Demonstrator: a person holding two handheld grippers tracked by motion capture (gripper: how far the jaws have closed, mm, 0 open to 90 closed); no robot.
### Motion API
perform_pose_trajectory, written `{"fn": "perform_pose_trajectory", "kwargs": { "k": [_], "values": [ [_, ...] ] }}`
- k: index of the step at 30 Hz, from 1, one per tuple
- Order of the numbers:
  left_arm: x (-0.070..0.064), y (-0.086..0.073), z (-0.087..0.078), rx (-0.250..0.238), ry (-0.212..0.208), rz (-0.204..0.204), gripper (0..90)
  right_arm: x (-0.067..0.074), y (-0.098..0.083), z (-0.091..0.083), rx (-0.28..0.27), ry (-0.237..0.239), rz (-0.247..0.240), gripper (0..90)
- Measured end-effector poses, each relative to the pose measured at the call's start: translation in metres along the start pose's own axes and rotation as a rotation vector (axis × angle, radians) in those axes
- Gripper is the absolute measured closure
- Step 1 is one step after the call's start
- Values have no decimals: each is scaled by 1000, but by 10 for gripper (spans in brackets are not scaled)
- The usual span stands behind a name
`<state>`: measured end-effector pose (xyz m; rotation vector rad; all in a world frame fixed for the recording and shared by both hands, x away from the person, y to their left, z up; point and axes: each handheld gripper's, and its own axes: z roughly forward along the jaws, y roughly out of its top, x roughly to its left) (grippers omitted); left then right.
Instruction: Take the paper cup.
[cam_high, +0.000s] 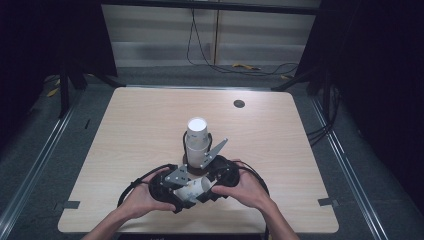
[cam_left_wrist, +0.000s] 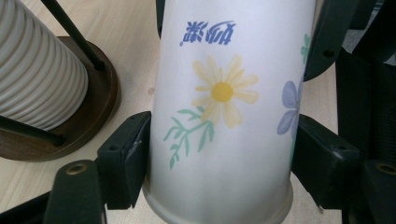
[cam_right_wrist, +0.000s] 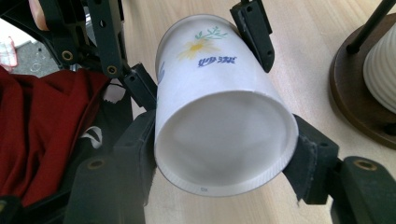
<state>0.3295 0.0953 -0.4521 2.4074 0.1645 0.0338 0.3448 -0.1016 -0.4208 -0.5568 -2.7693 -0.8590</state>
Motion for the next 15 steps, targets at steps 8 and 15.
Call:
{"fn": "perform_pose_trajectory", "kwargs": {
  "k": [8, 15],
  "values": [
    [3, -3, -3, -48, -21, -23, 246, 0, 0, -1, -4, -3, 7, 357],
    [10, -9, -10, -109, -40, -70, 228, 0, -2, -3, -9, -19, 8, 360]
  ]
}}
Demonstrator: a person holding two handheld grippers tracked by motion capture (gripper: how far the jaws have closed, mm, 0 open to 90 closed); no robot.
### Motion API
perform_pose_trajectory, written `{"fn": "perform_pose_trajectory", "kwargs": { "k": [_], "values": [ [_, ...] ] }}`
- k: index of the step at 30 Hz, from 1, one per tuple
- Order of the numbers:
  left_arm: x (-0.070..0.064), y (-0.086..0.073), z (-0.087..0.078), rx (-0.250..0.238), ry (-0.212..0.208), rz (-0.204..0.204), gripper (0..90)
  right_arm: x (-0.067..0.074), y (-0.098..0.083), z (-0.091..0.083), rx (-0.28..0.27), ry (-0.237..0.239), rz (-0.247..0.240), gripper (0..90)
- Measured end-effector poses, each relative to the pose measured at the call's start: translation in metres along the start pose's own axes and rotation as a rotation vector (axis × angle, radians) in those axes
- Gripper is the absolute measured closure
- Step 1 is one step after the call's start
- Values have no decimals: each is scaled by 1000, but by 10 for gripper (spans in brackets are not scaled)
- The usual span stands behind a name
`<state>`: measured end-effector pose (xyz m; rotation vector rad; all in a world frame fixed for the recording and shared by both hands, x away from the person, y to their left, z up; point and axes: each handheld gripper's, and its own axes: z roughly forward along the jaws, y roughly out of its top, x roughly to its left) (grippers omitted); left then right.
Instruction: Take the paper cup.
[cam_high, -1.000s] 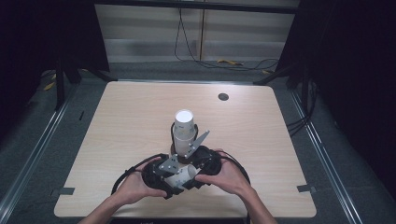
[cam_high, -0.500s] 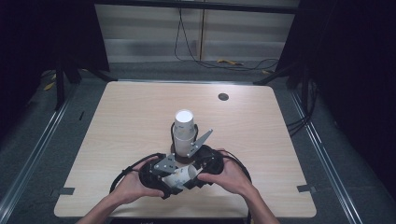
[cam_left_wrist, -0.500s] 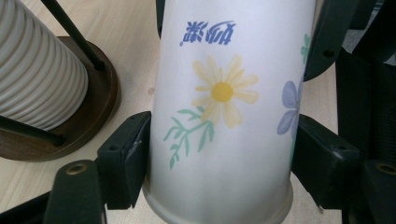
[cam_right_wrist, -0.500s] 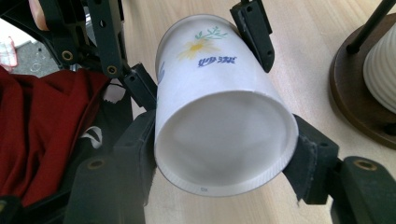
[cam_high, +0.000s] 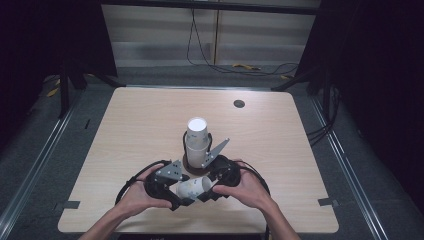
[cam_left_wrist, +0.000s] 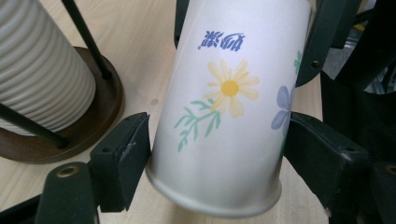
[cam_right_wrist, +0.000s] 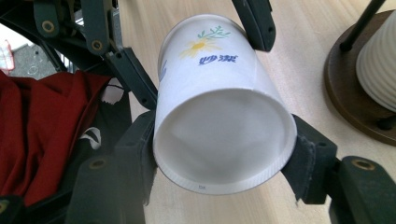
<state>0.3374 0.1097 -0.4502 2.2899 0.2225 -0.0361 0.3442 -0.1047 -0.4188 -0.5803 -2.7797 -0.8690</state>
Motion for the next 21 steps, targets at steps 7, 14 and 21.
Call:
{"fn": "perform_pose_trajectory", "kwargs": {
  "k": [7, 14, 21],
  "values": [
    [2, -1, -4, -30, 16, -28, 209, -2, -2, -2, -17, -13, 4, 361],
    [3, -2, -10, -88, 29, -58, 198, -4, -5, -6, -37, -22, 7, 361],
    [8, -5, -17, -124, 60, -85, 158, -7, -8, -9, -65, -41, 20, 362]
  ]
}}
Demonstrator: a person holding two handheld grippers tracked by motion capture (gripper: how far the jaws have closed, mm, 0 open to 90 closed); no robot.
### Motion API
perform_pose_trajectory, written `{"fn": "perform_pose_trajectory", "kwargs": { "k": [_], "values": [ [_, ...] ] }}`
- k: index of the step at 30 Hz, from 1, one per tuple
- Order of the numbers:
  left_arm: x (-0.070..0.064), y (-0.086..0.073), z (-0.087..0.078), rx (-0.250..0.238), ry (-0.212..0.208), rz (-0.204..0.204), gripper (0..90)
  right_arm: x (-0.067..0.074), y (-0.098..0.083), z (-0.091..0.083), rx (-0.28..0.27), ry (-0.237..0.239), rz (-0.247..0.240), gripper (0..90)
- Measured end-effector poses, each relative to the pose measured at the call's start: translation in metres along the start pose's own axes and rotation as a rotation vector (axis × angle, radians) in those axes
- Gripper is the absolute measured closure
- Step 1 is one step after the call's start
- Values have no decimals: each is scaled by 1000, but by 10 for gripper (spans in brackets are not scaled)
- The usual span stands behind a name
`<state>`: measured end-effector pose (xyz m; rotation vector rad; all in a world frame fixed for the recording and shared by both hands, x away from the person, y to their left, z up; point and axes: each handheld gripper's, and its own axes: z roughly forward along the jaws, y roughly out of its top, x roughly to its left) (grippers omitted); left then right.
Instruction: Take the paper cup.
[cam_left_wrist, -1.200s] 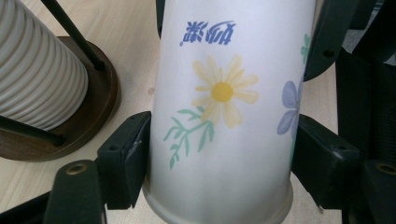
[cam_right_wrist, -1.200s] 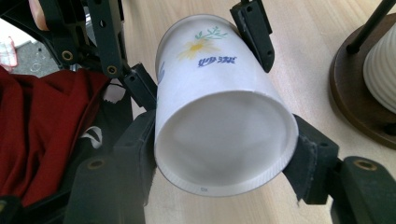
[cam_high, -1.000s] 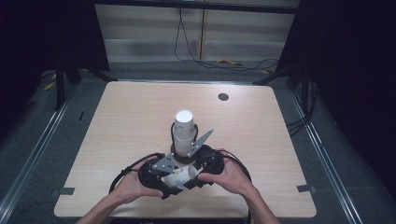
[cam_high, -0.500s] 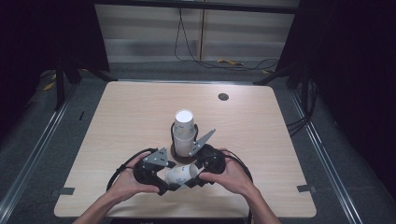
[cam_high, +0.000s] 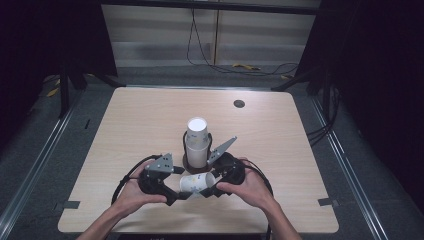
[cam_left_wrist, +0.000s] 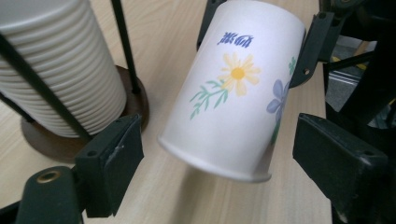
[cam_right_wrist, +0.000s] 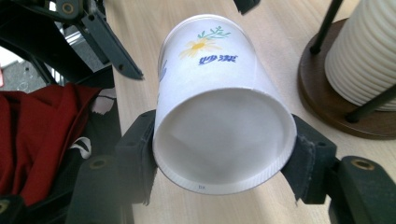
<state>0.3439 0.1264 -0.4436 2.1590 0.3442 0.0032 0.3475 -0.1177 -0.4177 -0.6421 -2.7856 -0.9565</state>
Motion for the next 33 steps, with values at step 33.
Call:
{"fn": "perform_pose_trajectory", "kwargs": {
  "k": [33],
  "values": [
    [14, -19, -26, -252, 37, -84, 156, -14, -18, -13, -210, -28, 68, 366]
  ]
}}
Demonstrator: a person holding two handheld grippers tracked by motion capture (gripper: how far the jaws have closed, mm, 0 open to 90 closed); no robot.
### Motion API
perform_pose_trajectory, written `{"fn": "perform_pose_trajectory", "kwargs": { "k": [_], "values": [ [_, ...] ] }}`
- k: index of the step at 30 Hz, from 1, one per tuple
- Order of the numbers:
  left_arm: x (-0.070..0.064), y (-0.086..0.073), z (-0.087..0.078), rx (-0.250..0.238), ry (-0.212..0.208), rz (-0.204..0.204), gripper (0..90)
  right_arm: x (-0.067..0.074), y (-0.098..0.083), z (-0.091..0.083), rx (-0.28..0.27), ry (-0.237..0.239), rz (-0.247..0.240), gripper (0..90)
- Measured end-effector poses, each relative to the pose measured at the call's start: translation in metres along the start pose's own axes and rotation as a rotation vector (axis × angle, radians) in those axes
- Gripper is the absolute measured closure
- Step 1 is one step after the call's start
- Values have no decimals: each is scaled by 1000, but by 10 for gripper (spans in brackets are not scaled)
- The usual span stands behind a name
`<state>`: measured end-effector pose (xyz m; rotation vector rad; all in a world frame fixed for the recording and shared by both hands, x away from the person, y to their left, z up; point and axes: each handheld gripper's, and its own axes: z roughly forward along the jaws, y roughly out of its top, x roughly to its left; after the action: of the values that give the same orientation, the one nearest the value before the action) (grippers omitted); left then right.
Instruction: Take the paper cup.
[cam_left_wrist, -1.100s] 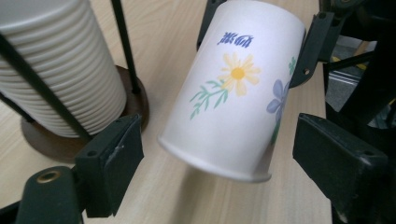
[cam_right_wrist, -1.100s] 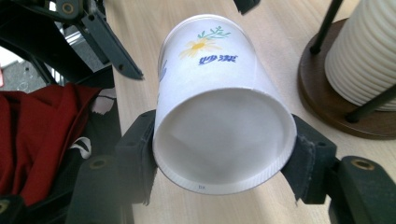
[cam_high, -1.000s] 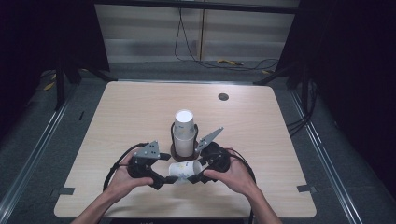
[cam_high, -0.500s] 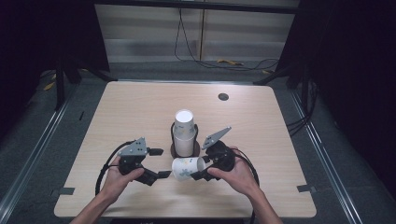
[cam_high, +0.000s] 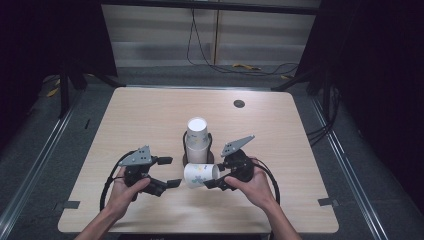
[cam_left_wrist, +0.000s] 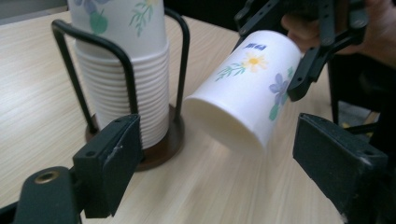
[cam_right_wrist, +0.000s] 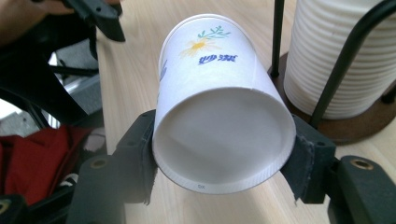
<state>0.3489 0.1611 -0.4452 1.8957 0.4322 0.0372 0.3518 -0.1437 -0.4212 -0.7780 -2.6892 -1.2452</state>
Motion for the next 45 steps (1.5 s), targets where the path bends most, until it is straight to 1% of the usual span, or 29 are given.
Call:
{"fn": "perform_pose_trajectory", "kwargs": {
  "k": [3, 6, 8, 11, 12, 14, 15, 17, 19, 21, 25, 29, 30, 34, 37, 38, 39, 41, 42, 45],
  "values": [
    [-1, 1, 2, -2, -14, 11, 156, -1, -1, -1, -33, 8, -4, 365],
    [-2, 1, 2, -8, -10, 11, 156, -2, -2, -2, -65, 27, -7, 365],
    [-2, 1, 2, -15, -16, 3, 156, -3, -3, -3, -81, 28, -3, 365],
    [-3, 2, 2, -12, -6, 8, 156, -3, -3, -5, -108, 38, -5, 365],
    [-4, 2, 1, -15, -6, 8, 156, -4, -3, -5, -120, 47, 1, 365],
    [-5, 3, 1, -19, -8, 6, 156, -4, -4, -6, -136, 55, -5, 364],
    [-5, 4, 1, -26, -11, 4, 156, -5, -4, -6, -147, 74, -4, 364],
    [-6, 5, 1, -30, -9, -1, 156, -6, -5, -7, -171, 86, -1, 364],
    [-6, 6, 0, -39, -8, -9, 156, -6, -7, -6, -177, 87, -4, 365],
    [-5, 6, 0, -49, -24, -20, 156, -6, -7, -6, -187, 89, -7, 363],
    [-6, 6, 0, -48, -22, -20, 156, -5, -8, -5, -210, 97, -7, 363],
    [-6, 6, 0, -53, -28, -22, 156, -4, -8, -5, -225, 103, -8, 363],
    [-6, 6, 0, -56, -34, -26, 156, -4, -8, -4, -231, 112, -6, 363],
    [-4, 7, 2, -77, -34, -39, 156, -2, -7, -3, -250, 98, -15, 366],
    [-3, 8, 3, -71, -40, -36, 156, 1, -6, -4, -269, 96, -18, 367],
    [-4, 8, 3, -74, -35, -35, 156, 1, -5, -4, -271, 100, -19, 368],
    [-4, 8, 3, -79, -40, -37, 156, 2, -5, -5, -276, 102, -21, 368],
    [-4, 8, 4, -83, -43, -40, 156, 1, -5, -5, -280, 113, -18, 368],
    [-4, 8, 4, -77, -47, -39, 155, 2, -5, -5, -280, 113, -17, 368],
    [-4, 9, 4, -75, -40, -33, 155, 2, -4, -4, -277, 125, -17, 368]
  ]
}}
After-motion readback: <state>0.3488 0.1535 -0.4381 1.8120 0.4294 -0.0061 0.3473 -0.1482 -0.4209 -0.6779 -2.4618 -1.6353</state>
